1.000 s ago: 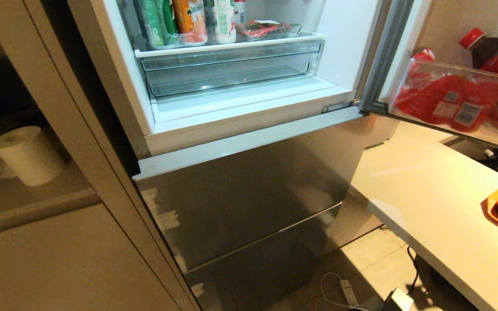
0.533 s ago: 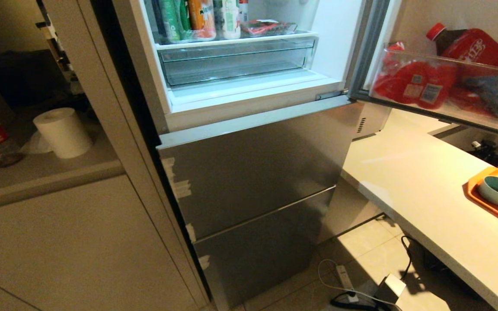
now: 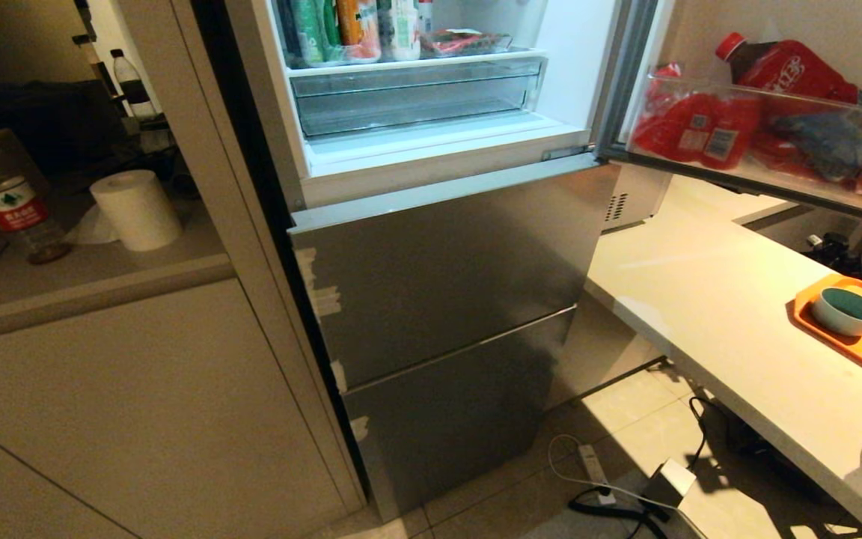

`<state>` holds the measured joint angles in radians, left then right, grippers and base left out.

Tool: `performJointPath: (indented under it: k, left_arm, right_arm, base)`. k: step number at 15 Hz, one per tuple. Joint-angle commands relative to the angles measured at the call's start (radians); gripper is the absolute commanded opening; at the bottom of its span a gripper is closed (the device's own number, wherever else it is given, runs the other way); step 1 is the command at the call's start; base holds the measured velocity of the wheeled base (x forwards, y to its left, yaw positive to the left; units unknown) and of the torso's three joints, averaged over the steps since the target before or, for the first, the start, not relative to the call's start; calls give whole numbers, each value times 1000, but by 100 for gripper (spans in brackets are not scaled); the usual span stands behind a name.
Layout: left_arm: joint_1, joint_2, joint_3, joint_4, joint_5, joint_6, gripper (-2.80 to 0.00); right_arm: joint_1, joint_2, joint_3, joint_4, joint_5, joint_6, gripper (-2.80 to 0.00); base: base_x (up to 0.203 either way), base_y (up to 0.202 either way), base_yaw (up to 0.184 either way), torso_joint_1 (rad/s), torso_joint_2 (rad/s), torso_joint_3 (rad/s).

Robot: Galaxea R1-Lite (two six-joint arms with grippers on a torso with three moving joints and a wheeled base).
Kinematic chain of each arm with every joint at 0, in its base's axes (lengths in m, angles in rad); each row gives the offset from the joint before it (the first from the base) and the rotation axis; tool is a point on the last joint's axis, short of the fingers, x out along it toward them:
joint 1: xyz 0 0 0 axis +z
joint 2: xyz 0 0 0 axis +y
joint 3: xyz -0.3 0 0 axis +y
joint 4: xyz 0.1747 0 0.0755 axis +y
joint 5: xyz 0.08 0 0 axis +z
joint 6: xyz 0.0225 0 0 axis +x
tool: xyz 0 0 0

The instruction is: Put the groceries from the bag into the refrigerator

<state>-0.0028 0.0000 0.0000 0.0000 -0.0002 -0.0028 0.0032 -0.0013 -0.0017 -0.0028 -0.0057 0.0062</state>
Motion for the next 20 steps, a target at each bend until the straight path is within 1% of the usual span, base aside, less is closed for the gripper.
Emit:
performJointPath:
  k: [1,6,8,12,20]
  left_arm:
    - [0,0,0,0,0,0,-280]
    - [0,0,0,0,0,0,-280]
    - [0,0,0,0,0,0,-280]
    - [0,0,0,0,0,0,-280]
    - [0,0,0,-2,0,3,-280]
  right_arm:
    - [1,1,0,0,0,0,-280]
    - [0,1,0,0,-1,-1,-280]
    - [0,1,0,0,0,-29,-280]
    - [0,1,0,0,0,-2,-280]
    - [1,1,0,0,0,0,-280]
  base:
    - [0,0,0,0,0,0]
    - [0,0,0,0,0,0]
    - [0,0,0,0,0,0]
    - [0,0,0,0,0,0]
    - [0,0,0,0,0,0]
